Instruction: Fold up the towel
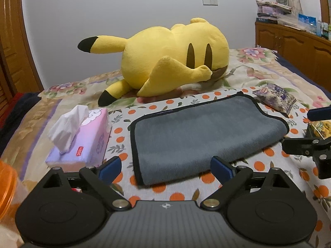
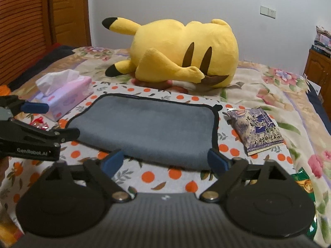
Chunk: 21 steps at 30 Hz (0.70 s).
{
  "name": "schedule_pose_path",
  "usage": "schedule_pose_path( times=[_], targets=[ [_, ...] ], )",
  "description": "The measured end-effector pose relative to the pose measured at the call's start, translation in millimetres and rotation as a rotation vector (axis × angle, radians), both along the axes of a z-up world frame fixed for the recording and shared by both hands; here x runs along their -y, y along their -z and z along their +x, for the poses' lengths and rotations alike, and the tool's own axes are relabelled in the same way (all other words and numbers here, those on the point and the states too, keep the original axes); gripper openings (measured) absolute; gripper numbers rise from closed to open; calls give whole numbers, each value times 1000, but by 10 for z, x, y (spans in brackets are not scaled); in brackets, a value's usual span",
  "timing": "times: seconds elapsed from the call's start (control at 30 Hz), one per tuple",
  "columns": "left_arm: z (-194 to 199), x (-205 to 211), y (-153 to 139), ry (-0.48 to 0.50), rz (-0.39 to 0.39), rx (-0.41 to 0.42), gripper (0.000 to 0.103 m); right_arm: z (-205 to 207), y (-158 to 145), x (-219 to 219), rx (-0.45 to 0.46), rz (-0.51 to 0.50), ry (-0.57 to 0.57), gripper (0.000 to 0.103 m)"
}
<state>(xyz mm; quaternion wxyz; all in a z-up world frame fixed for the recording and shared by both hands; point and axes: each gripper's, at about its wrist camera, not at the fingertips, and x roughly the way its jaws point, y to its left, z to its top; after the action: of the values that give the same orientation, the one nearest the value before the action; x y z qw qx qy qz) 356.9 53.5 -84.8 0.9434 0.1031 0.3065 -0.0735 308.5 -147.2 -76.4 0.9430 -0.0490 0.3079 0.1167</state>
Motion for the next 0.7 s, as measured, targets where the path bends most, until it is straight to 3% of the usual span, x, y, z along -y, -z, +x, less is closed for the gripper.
schedule_pose_path(
  times=[0.17,0.7],
  targets=[
    [-159,-15,-50,-6,-4,4,98,-157,-47,20,5,20,2,103],
    [-596,65,-433,10,-21,67,103,-614,-336,168,57,55,40,103]
  ],
)
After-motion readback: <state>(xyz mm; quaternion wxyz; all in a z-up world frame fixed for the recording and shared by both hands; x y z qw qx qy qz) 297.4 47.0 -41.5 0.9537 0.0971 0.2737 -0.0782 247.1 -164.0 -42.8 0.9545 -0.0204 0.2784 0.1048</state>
